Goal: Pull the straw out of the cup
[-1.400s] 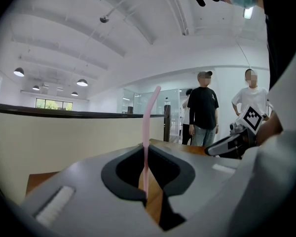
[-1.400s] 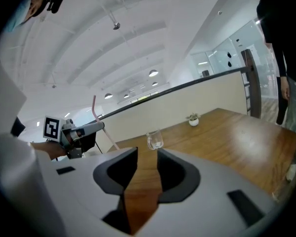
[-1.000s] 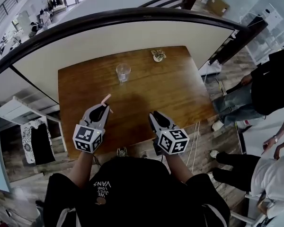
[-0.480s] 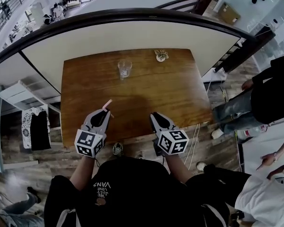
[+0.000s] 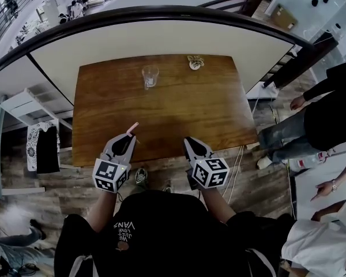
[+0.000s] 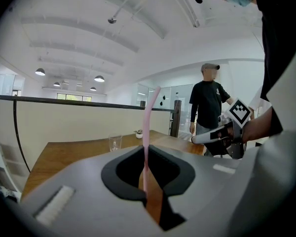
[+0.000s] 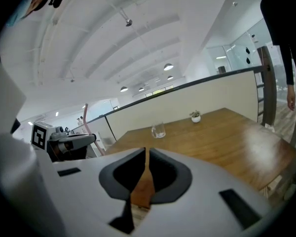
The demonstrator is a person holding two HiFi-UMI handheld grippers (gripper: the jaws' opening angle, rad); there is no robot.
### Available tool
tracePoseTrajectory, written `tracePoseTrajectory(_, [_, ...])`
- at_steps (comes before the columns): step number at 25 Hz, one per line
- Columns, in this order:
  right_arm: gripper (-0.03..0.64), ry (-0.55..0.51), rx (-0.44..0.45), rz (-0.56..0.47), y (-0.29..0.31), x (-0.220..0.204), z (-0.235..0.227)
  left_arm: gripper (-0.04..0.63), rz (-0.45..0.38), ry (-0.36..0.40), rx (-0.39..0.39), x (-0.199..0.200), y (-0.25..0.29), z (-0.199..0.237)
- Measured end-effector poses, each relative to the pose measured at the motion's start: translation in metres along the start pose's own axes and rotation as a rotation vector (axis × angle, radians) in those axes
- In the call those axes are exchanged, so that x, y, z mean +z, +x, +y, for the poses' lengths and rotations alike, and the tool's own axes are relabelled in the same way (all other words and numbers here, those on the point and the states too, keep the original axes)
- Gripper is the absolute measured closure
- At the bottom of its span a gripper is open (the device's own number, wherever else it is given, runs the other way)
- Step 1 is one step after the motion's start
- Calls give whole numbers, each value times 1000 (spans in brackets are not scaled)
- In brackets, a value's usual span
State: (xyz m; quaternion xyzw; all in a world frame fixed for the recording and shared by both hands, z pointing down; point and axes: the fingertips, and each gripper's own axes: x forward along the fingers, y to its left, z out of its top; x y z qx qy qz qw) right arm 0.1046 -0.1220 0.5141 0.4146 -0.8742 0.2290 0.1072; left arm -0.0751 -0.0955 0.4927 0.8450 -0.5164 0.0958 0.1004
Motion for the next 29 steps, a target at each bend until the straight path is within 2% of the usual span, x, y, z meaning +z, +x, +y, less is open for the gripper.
tracePoseTrajectory(4, [603,-30,-9,8,-10,-6,0,561,1,-4,5,-4,-6,-12])
tracePoseTrajectory(14, [604,-60,-15,6,-30,-11,-4,561,2,11,26,-9,-15,-35])
tracePoseTrajectory(29, [604,-57,-3,4,-31,-13,-8,560,-3,10,49,-9,-13,-38])
